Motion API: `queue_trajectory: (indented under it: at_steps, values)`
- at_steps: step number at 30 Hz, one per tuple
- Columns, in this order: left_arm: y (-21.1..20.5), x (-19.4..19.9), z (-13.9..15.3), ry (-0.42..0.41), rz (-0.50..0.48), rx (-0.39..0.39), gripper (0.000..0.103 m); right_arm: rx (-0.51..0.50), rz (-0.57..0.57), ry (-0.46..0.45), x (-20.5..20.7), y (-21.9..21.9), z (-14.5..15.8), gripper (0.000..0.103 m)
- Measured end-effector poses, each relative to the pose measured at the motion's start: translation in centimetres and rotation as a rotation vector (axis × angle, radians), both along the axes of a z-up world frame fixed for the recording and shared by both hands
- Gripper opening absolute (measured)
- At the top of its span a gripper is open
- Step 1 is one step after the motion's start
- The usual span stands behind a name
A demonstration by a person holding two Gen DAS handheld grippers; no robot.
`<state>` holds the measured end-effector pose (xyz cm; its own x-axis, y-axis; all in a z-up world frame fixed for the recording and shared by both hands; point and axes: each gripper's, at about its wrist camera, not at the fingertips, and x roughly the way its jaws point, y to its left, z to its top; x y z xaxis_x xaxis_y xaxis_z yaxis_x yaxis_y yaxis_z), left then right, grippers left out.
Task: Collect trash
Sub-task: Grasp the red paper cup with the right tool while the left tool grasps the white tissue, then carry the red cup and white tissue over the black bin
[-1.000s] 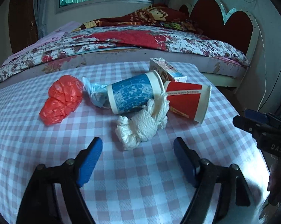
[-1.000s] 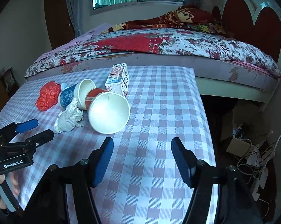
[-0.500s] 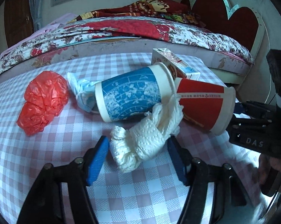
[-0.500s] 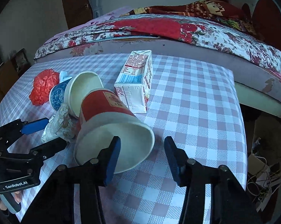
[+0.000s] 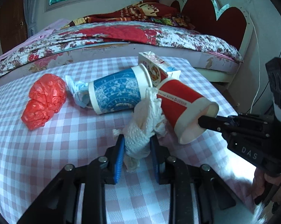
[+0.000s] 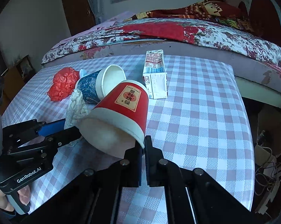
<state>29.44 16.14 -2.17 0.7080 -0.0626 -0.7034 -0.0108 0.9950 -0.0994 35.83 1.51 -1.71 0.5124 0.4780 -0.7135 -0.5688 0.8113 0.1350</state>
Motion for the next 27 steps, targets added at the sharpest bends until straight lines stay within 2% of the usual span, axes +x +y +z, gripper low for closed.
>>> queue_trajectory:
  at_steps: [11, 21, 27]
  values:
    - [-2.1, -5.8, 2.8, -0.126, -0.039, 0.043, 0.027, -0.006, -0.110, -0.078, -5.7, -6.1, 3.5, 0.003]
    - [-5.6, -11.2, 3.9, -0.159, -0.102, 0.050, 0.027, 0.016, -0.232, -0.164, -13.1, -14.5, 6.8, 0.003]
    - [-9.6, -13.4, 5.8, -0.205, -0.173, 0.039, 0.027, 0.030, -0.316, -0.203, -16.8, -19.4, 7.5, 0.003]
